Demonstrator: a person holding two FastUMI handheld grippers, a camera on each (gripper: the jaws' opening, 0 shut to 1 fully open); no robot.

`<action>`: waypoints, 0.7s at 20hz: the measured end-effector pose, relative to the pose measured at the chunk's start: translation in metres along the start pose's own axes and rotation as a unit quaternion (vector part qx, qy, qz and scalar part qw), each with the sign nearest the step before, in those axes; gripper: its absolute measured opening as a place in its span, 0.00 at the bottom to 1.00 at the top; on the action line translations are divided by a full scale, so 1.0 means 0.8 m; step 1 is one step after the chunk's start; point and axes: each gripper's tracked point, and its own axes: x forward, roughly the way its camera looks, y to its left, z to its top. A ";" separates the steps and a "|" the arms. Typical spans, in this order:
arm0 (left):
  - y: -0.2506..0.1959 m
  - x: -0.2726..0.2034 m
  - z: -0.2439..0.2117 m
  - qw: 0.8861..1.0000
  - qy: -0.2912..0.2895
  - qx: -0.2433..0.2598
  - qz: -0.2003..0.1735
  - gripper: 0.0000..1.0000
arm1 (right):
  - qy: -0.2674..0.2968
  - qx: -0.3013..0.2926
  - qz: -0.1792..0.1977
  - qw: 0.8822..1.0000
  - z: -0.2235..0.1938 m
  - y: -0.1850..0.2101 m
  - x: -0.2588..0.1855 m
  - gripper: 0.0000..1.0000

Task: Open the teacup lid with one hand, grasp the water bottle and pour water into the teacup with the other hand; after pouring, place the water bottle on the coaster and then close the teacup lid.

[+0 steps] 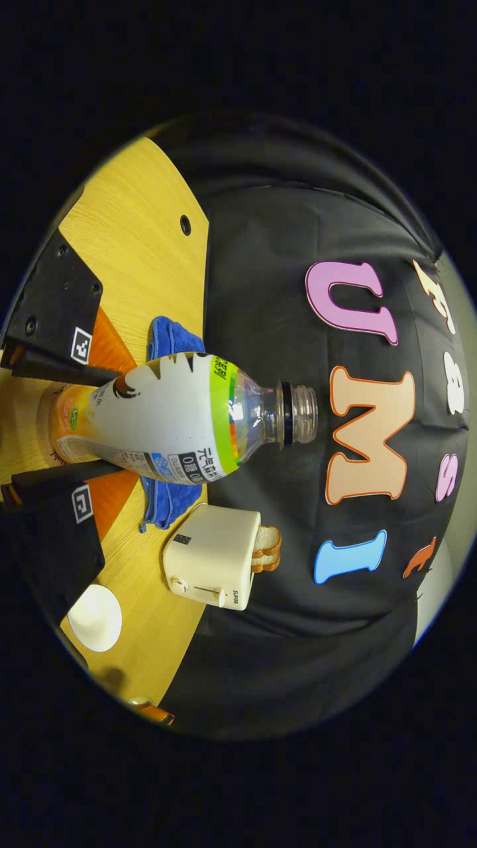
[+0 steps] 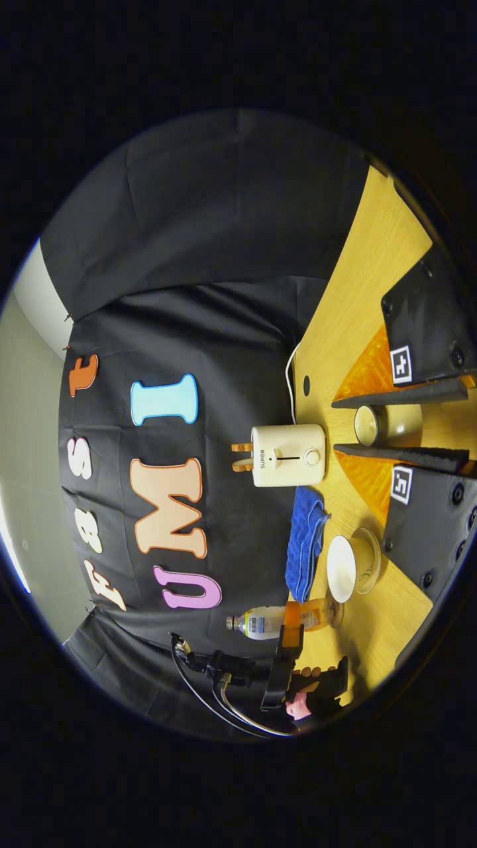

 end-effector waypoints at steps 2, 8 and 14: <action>0.001 -0.002 -0.003 1.000 0.002 0.001 0.003 0.52 | 0.000 0.000 0.000 1.000 0.000 0.000 0.000 0.31; 0.002 -0.003 -0.009 1.000 0.007 0.013 0.002 0.55 | -0.001 0.000 0.000 1.000 0.000 0.000 0.000 0.29; -0.004 -0.004 -0.017 1.000 0.000 0.018 -0.015 0.66 | -0.001 0.000 0.000 1.000 0.000 -0.001 0.000 0.31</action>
